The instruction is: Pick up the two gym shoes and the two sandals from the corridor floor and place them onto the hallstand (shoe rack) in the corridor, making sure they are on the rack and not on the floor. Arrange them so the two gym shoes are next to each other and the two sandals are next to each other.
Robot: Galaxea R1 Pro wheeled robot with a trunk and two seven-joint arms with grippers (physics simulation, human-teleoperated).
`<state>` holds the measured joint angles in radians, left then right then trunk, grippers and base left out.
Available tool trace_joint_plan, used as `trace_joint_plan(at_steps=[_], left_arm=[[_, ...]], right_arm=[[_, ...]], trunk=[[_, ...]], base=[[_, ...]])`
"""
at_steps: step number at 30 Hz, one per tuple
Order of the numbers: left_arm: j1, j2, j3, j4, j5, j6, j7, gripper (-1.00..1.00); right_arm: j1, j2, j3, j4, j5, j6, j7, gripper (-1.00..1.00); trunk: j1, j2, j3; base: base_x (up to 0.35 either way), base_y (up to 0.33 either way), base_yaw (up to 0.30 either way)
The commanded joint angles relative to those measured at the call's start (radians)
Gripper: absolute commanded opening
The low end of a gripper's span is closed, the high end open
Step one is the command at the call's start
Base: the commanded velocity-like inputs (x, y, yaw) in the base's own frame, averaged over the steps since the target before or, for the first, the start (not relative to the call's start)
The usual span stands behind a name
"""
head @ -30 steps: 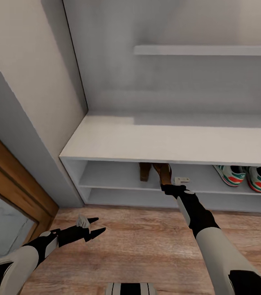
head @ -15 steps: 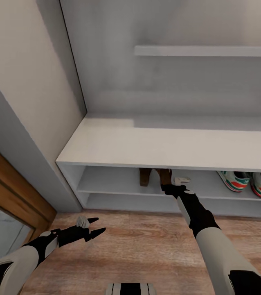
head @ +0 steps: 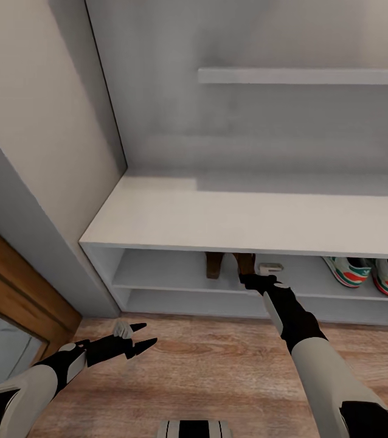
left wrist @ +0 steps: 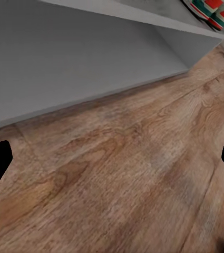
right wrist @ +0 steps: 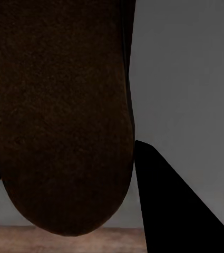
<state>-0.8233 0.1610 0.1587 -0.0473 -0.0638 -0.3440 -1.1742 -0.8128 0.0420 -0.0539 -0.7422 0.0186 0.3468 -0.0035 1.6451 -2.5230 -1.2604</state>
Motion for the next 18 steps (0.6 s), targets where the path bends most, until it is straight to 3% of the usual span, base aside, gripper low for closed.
trace_joint_plan(at_steps=[1,12,18], left_arm=[[0.0,0.0,0.007,0.0,-0.007,-0.004,-0.002,1.0],[0.0,0.0,0.007,0.0,-0.007,-0.004,-0.002,1.0],[0.0,0.0,0.007,0.0,-0.007,-0.004,-0.002,1.0]], right_arm=[[0.0,0.001,-0.003,-0.002,-0.002,0.006,-0.001,-1.0],[0.0,0.001,-0.003,-0.002,-0.002,0.006,-0.001,-1.0],[0.0,0.001,-0.003,-0.002,-0.002,0.006,-0.001,-1.0]], trunk=[[0.0,0.0,-0.001],[0.0,0.0,-0.001],[0.0,0.0,-0.001]], base=[[0.138,0.0,0.0],[0.045,0.0,0.0],[0.166,0.0,0.0]])
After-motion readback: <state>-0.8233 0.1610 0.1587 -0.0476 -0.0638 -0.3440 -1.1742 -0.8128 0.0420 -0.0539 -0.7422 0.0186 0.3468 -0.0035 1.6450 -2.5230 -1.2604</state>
